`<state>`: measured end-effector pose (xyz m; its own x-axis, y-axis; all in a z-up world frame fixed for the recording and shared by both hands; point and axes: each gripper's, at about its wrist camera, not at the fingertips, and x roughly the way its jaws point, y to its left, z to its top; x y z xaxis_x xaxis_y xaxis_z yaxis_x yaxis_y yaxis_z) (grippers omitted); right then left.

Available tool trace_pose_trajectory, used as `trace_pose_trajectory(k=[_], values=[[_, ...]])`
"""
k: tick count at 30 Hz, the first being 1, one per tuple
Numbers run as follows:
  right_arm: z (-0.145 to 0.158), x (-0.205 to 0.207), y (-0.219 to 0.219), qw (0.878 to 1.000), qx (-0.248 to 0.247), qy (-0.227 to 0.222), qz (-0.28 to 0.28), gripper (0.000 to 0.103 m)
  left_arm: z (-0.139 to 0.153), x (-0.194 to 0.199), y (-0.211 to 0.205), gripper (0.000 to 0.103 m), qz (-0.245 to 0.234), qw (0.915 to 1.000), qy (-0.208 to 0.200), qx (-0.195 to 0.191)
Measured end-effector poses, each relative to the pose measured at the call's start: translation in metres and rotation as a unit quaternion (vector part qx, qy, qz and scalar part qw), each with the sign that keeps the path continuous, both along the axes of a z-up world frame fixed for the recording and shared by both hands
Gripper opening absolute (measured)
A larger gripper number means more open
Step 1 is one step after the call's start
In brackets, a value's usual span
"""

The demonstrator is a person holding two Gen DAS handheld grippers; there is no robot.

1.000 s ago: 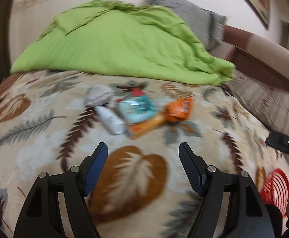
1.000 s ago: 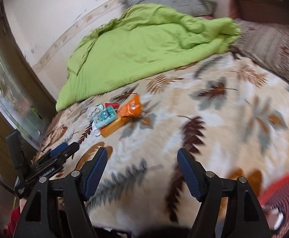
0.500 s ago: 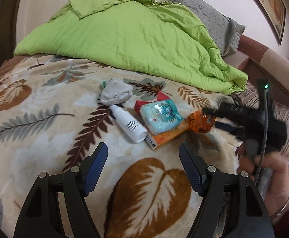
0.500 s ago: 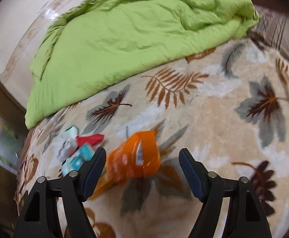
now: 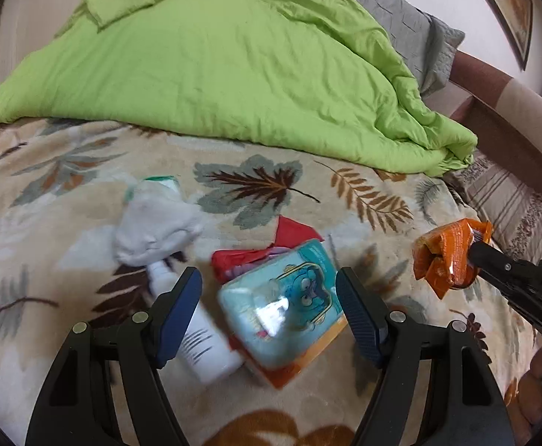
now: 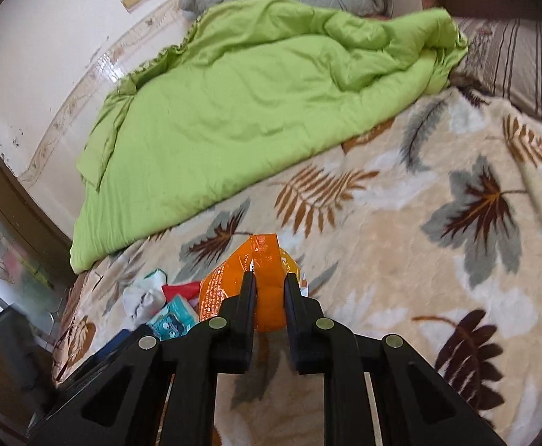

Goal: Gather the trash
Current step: 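Grasp the orange snack bag with the right tool, then grasp the teal wet-wipe pack with the left tool while the right tool holds the orange bag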

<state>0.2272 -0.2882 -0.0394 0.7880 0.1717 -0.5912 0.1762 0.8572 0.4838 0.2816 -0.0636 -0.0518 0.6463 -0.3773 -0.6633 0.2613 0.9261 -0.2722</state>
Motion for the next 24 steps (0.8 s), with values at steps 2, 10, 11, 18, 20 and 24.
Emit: trace_pose_trajectory(k=[2, 10, 11, 18, 20, 24], values=[[0.001, -0.001, 0.0, 1.0, 0.001, -0.001, 0.003, 0.016, -0.002, -0.003, -0.006, 0.07, -0.025, 0.9997, 0.007, -0.001], [0.011, -0.005, -0.01, 1.0, 0.004, -0.024, -0.017, 0.016, 0.002, -0.031, -0.046, 0.043, -0.113, 0.992, -0.013, 0.053], [0.013, -0.006, -0.011, 0.999, 0.002, -0.026, -0.021, 0.016, 0.001, -0.031, -0.049, 0.046, -0.117, 0.9915, -0.013, 0.055], [0.018, -0.011, -0.019, 0.998, -0.003, -0.035, -0.043, 0.016, -0.005, -0.039, -0.072, 0.066, -0.15, 0.9835, -0.03, 0.096], [0.017, -0.011, -0.023, 0.998, 0.005, -0.033, -0.046, 0.016, -0.01, -0.041, -0.078, 0.066, -0.151, 0.9818, -0.038, 0.109], [0.017, -0.012, -0.024, 0.998, 0.007, -0.033, -0.052, 0.016, -0.018, -0.044, -0.09, 0.052, -0.157, 0.9763, -0.044, 0.142]])
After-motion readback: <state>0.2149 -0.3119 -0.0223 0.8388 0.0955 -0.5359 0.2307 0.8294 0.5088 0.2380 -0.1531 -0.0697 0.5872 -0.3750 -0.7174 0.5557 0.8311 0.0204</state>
